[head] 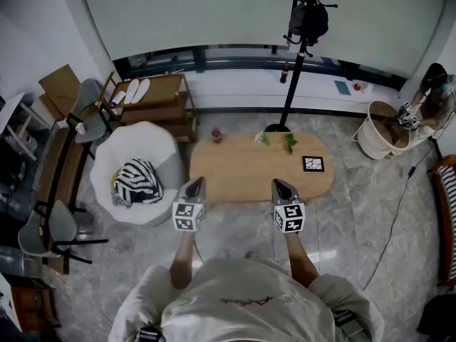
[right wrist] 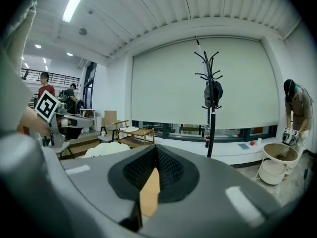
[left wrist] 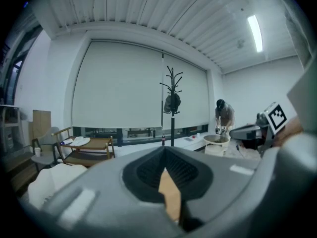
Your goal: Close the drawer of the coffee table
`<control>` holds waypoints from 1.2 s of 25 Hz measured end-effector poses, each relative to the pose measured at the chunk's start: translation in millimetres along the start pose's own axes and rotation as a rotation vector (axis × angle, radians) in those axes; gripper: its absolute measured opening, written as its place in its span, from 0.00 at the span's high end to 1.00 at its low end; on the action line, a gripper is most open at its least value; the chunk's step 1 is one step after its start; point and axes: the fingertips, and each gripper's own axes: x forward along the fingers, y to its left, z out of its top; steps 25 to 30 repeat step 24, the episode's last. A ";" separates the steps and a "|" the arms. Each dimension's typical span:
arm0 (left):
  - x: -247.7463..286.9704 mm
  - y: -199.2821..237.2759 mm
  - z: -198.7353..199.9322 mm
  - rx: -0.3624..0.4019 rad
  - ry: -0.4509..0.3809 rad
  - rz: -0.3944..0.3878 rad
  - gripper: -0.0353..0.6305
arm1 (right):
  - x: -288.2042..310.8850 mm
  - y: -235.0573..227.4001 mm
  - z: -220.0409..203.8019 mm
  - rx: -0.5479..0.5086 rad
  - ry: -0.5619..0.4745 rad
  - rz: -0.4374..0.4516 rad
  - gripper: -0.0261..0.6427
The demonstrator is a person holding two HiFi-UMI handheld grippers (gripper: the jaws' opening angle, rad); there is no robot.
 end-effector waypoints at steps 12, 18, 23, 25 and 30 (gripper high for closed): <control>11.8 -5.8 -3.1 -0.010 0.006 -0.002 0.94 | 8.1 -4.4 2.0 0.004 -0.003 0.021 0.95; 12.1 -9.0 -2.8 -0.003 -0.001 -0.010 0.94 | 8.9 -3.3 0.1 0.005 -0.003 0.026 0.95; 10.7 -10.7 -3.0 -0.004 0.002 -0.015 0.94 | 7.7 -0.7 -2.7 0.007 0.002 0.028 0.95; 10.5 -11.1 -3.2 -0.006 0.003 -0.015 0.94 | 7.4 -0.4 -3.1 0.008 0.002 0.029 0.95; 10.5 -11.1 -3.2 -0.006 0.003 -0.015 0.94 | 7.4 -0.4 -3.1 0.008 0.002 0.029 0.95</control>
